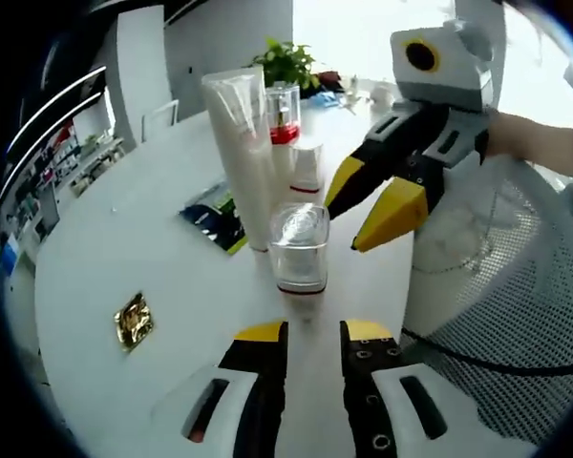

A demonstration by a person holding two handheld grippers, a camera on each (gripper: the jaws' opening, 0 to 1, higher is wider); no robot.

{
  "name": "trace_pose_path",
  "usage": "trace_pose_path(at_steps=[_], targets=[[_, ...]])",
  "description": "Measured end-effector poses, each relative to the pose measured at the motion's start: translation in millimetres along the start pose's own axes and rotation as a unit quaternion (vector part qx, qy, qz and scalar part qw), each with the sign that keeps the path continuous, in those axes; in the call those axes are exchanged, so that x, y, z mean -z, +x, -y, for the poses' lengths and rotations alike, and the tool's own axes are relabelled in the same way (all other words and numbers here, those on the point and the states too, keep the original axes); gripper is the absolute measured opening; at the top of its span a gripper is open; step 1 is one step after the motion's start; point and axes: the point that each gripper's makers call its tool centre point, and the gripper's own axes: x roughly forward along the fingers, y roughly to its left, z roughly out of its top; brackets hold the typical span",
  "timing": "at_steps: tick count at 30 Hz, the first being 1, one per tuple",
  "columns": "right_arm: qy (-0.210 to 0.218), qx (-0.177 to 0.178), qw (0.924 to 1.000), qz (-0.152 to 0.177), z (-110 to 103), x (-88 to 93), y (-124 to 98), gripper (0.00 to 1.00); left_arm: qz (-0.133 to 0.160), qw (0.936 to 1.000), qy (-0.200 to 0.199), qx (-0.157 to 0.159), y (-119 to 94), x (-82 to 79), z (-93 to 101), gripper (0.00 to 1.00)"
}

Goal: Arrange the skincare products in the storage area until every visible bottle or jar stands upright without overlapping.

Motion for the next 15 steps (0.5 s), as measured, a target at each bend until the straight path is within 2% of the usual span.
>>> trace_pose_path(at_steps=[5, 9, 15], targets=[[-0.008, -0.008, 0.9998, -0.017, 1.3, 3.9, 6.7, 0.17, 0.012, 0.9999, 0.004, 0.002, 1.7, -9.0, 1.3, 0.16], [-0.01, -0.015, 0.9994, -0.029, 0.0, 7.0, 10.9, 0.16, 0.01, 0.9999, 0.011, 0.0, 5.0, -8.8, -1.9, 0.16], [-0.009, -0.025, 0.9992, -0.029, -6.0, 6.3, 13.6, 0.13, 0.007, 0.9998, 0.018, 0.001, 9.2, -7.7, -4.8, 0.17]])
